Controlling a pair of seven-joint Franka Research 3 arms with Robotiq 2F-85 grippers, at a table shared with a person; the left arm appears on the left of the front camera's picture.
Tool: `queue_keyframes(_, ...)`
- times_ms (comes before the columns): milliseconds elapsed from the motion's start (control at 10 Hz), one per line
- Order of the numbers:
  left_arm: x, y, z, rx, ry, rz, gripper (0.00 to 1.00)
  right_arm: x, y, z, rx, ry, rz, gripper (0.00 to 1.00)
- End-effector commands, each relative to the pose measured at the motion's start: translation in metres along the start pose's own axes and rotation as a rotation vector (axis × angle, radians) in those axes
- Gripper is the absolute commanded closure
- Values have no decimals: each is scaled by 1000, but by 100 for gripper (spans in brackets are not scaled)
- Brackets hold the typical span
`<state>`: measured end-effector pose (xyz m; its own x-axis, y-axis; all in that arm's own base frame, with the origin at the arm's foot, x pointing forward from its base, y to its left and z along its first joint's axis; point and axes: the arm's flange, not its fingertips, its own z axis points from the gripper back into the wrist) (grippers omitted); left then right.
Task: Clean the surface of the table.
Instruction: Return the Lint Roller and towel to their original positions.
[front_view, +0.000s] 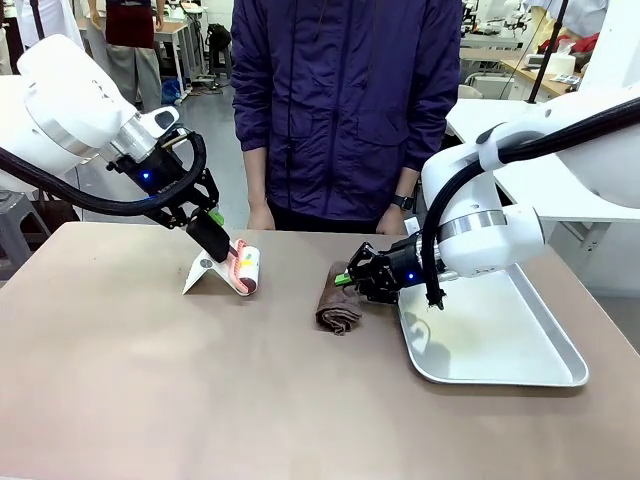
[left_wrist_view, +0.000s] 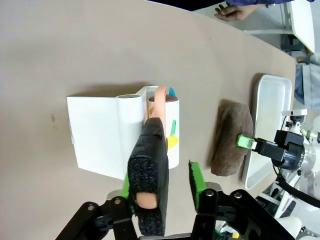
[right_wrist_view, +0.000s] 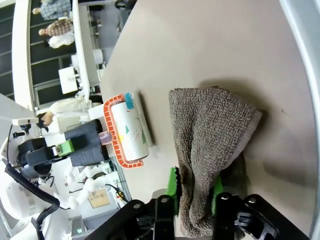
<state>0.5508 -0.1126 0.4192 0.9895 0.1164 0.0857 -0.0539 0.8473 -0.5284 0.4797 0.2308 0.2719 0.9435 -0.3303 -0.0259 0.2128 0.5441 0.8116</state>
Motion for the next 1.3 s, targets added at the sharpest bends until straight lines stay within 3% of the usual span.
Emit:
queue_keyframes(0, -1, -1, 7, 17, -14, 33, 0, 4, 3, -6, 2, 22, -18, 0)
queue_keyframes(500, -10, 13, 29, -28, -58, 59, 0, 2, 7, 1, 33, 31, 15, 0)
queue_keyframes(800, -26, 19, 44, -101, -73, 25, 0, -11, 28, 11, 1, 67, 93, 0)
queue_keyframes(1100, -58, 36, 75, -246, -63, -38, 0, -12, 47, 61, -271, -4, 124, 0)
queue_keyframes(1200, -73, 48, 88, -306, -67, -75, 0, -15, 52, 78, -299, -24, 138, 0)
